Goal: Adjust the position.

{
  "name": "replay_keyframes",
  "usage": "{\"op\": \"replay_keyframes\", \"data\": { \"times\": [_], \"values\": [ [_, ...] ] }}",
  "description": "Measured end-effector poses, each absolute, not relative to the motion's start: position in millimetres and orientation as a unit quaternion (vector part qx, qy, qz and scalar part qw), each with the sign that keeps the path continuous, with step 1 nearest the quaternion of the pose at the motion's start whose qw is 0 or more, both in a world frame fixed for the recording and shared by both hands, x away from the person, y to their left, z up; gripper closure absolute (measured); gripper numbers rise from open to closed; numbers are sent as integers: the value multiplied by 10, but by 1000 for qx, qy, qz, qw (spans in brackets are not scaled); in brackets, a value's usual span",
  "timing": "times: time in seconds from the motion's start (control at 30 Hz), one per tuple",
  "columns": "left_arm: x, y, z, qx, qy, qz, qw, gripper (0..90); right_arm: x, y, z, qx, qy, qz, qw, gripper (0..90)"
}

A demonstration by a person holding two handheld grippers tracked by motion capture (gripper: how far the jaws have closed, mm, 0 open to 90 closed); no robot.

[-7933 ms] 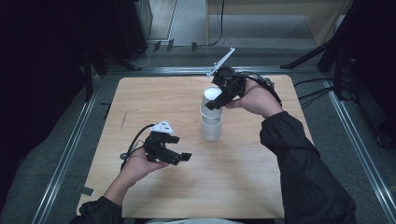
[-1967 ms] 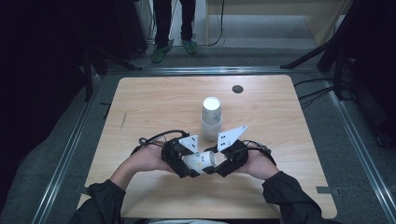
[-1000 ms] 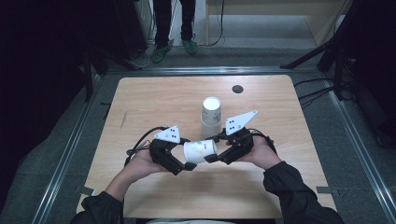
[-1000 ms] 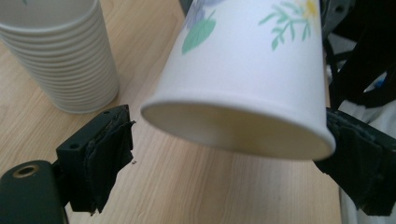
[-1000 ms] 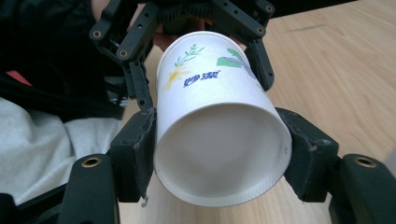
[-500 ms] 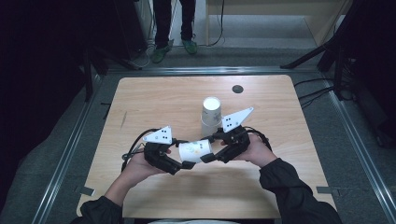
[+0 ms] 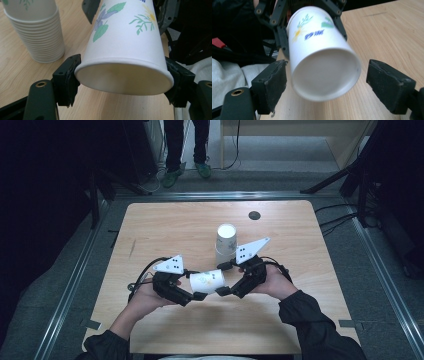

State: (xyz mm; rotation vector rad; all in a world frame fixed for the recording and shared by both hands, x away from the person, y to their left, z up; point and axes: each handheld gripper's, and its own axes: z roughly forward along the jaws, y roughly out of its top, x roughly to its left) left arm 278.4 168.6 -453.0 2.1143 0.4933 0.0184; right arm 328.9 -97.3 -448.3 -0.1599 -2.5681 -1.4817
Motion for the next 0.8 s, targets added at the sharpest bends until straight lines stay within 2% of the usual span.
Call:
{"op": "replay_keyframes", "data": {
  "times": [0.17, 0.37, 0.53, 0.8],
  "values": [
    [2810, 1763, -4510, 863, 214, 1, 457, 256, 3287, -974, -4517, -48, -874, -479, 66, 186],
    [2810, 1797, -4461, 874, 205, 17, 439, 256, 3296, -1036, -4538, -52, -884, -462, 44, 207],
    [2842, 1729, -4461, 889, 197, 22, 414, 256, 3282, -1075, -4546, -49, -889, -454, 36, 250],
    [2904, 1550, -4489, 908, 168, 7, 383, 256, 3179, -1125, -4609, -54, -900, -432, 18, 247]
  ]
}}
